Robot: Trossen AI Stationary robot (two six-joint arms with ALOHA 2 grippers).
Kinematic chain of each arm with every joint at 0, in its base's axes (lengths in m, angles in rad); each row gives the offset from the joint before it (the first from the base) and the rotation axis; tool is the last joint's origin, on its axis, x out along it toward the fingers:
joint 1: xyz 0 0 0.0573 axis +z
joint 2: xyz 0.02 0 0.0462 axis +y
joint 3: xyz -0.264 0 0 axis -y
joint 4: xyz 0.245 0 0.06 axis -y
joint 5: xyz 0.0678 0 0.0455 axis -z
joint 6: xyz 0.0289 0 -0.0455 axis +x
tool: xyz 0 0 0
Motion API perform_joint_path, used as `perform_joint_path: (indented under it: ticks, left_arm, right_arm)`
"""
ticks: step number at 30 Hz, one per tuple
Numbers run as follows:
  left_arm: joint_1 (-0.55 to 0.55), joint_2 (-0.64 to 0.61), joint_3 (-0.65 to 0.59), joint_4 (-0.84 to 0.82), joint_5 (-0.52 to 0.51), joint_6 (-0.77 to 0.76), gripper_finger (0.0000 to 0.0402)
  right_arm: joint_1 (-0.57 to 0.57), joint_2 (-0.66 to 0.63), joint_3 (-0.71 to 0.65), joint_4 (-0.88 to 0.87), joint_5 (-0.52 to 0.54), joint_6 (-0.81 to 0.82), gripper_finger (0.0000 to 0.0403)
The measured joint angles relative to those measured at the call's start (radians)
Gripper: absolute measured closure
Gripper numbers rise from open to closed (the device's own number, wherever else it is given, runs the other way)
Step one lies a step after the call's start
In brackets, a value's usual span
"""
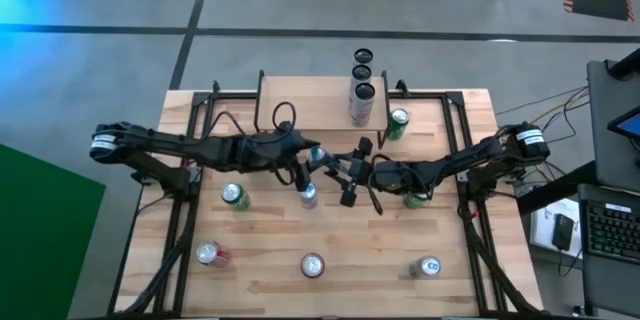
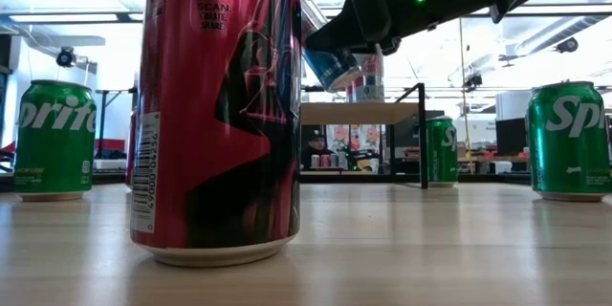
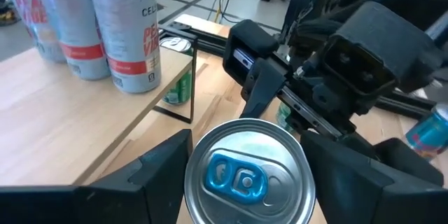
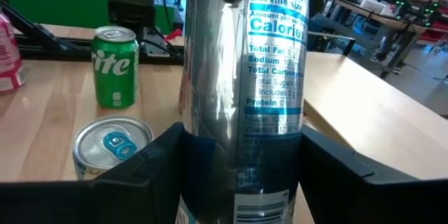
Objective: Place canned beverage on shelf
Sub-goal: Put the top blue soda can on the shelf
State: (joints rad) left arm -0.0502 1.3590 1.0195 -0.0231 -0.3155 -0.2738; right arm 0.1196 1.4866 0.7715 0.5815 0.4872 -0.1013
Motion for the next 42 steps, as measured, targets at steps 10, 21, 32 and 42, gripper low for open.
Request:
perform_joint_path:
  ticks: [10, 21, 32, 42]
  left_arm:
    - [-0.015, -0.169, -0.042, -0.061, -0.012, 0.104, 0.0117]
    - [-0.035, -0.212, -0.552, 0.893, 0.173, 0.185, 0.0071]
    - [-0.034, 0.051, -0.433, 1.006, 0.242, 0.313, 0.0069]
    - [-0.034, 0.192, -0.309, 0.993, 0.263, 0.308, 0.0069]
  right_arm:
    - [-0.024, -0.121, -0.044, -0.097, -0.188, 0.094, 0.0188]
    - [-0.022, -0.222, -0.296, 0.346, -0.409, 0.132, 0.0181]
    - [-0.022, -0.064, -0.254, 0.460, -0.469, 0.102, 0.0180]
    - [-0.022, -0.046, -0.247, 0.498, -0.470, 0.100, 0.0179]
